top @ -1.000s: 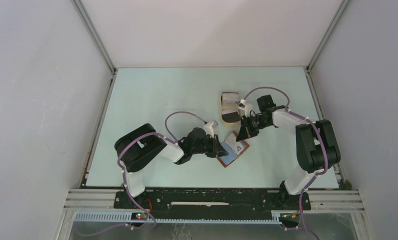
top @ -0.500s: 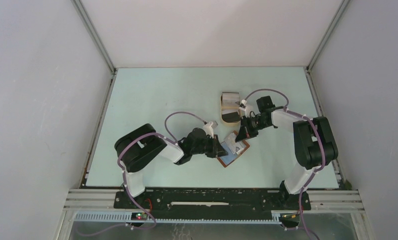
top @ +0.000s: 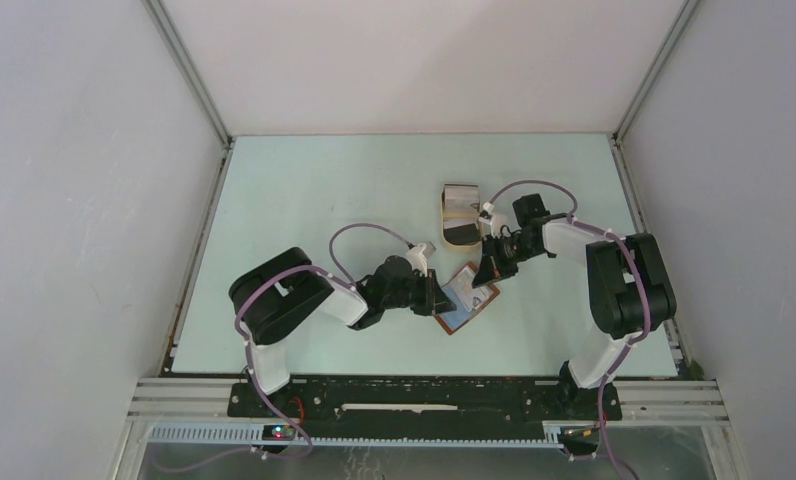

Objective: Put the credit cards into the card holder
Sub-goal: Insert the credit card into the card holder.

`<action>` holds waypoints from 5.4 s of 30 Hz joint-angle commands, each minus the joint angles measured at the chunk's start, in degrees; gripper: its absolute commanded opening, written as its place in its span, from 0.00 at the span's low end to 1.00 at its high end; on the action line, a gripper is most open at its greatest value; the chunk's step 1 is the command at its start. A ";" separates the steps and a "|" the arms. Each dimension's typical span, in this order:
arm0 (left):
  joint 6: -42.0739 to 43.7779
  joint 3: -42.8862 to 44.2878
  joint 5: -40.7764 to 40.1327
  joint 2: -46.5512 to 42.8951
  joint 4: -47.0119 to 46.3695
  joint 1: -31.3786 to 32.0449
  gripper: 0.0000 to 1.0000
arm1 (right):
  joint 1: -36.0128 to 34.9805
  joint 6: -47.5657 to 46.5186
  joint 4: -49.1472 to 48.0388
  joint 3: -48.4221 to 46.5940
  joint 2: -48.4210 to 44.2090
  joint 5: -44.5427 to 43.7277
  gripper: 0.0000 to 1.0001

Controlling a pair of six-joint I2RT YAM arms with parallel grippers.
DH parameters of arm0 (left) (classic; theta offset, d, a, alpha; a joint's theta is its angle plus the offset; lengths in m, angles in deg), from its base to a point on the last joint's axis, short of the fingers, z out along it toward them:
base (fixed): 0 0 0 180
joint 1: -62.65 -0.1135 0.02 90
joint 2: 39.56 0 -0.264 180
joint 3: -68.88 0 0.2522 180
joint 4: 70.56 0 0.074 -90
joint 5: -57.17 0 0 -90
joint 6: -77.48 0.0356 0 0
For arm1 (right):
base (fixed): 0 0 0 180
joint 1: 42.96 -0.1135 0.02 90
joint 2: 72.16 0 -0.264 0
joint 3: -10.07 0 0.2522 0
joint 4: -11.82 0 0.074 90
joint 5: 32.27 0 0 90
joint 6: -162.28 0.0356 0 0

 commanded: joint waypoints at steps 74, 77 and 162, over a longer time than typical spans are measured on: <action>-17.15 -15.79 -17.34 -12.12 1.80 4.11 0.48 | -3.34 7.03 1.09 0.49 2.10 1.02 0.00; -17.15 -14.71 -17.35 -10.48 2.61 4.10 0.47 | -3.69 7.19 1.03 0.46 2.14 0.87 0.00; -10.58 -12.68 -15.11 -9.58 6.02 -0.47 0.40 | -5.34 2.14 5.37 -3.82 2.67 2.87 0.45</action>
